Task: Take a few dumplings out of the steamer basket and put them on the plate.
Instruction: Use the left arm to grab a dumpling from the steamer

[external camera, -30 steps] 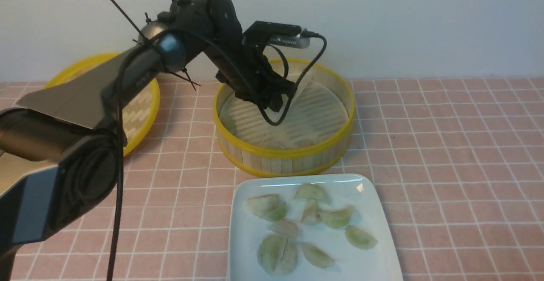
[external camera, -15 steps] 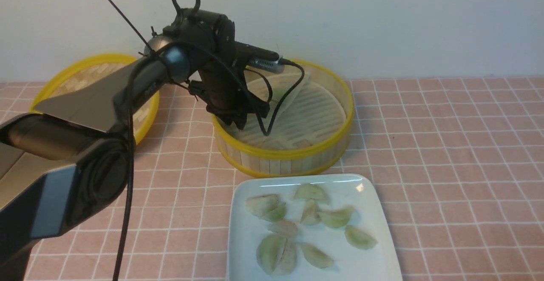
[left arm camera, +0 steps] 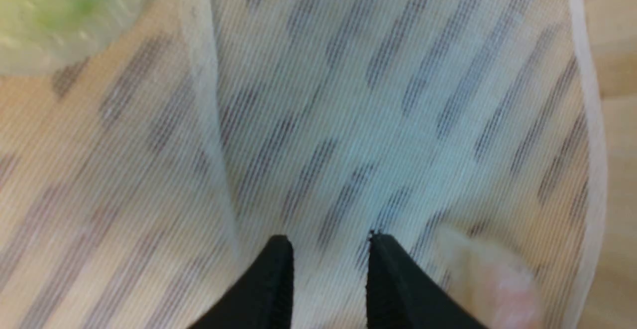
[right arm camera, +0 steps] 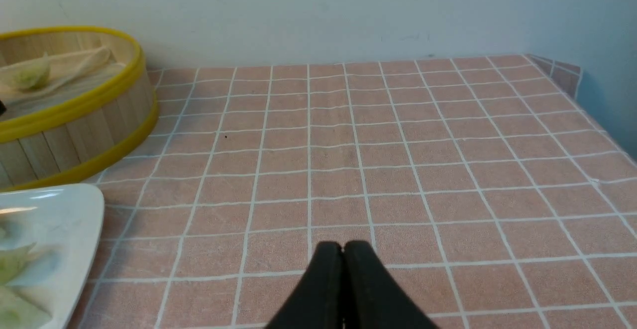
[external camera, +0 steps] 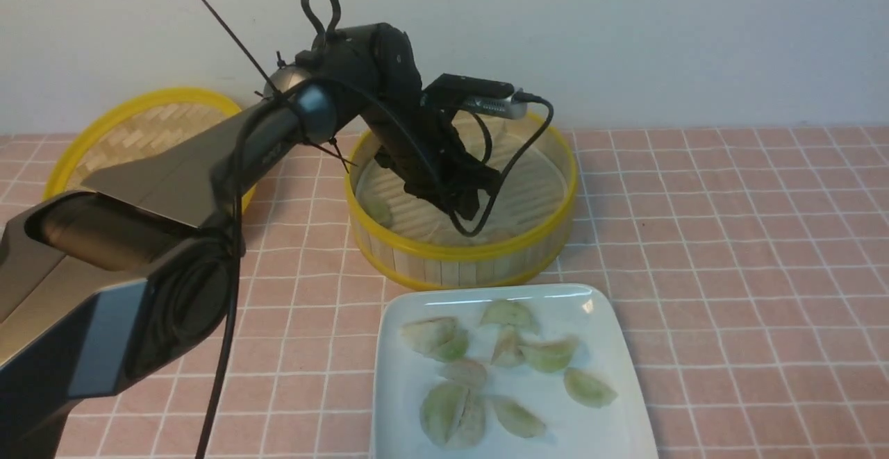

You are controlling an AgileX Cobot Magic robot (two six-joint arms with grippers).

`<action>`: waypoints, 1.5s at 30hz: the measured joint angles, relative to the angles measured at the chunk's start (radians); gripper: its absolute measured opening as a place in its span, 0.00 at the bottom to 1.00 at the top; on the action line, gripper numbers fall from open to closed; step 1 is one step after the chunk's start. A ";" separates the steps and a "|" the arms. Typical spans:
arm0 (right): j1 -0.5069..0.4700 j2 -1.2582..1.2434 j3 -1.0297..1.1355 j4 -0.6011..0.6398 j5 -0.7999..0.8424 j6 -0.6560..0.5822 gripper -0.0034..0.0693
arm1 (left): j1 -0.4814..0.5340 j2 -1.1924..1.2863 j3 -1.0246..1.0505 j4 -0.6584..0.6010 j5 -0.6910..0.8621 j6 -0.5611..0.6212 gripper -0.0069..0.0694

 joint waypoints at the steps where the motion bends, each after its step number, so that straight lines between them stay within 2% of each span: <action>1: 0.000 0.000 0.000 0.000 0.000 0.000 0.03 | 0.001 -0.001 -0.013 0.038 0.023 -0.014 0.34; 5: 0.000 0.000 0.000 0.000 0.000 0.000 0.03 | 0.003 -0.001 -0.069 0.199 0.101 -0.092 0.34; 10: 0.000 0.000 0.000 0.000 0.000 0.000 0.03 | 0.004 -0.001 -0.089 0.360 0.126 -0.199 0.34; 14: 0.000 0.000 0.000 0.000 0.000 0.000 0.03 | 0.005 -0.001 -0.089 0.391 0.124 -0.279 0.34; 17: 0.000 0.000 0.000 0.000 0.000 0.000 0.03 | 0.006 -0.001 -0.089 0.395 0.111 -0.290 0.37; 25: 0.000 0.000 0.000 0.000 0.000 0.000 0.03 | 0.006 0.020 -0.089 0.399 0.079 -0.299 0.64; 28: 0.000 0.000 0.000 0.000 0.000 0.000 0.03 | 0.006 0.039 -0.089 0.395 0.090 -0.307 0.71; 31: 0.000 0.000 0.000 0.000 0.000 0.000 0.03 | 0.006 0.049 -0.089 0.388 0.107 -0.310 0.73; 39: 0.000 0.000 0.000 0.000 0.000 0.000 0.03 | 0.006 0.050 -0.089 0.388 0.116 -0.310 0.71; 41: 0.000 0.000 0.000 0.000 0.000 0.000 0.03 | 0.006 0.050 -0.089 0.389 0.124 -0.310 0.65; 45: 0.000 0.000 0.000 0.000 0.000 0.000 0.03 | 0.006 0.052 -0.089 0.392 0.130 -0.313 0.42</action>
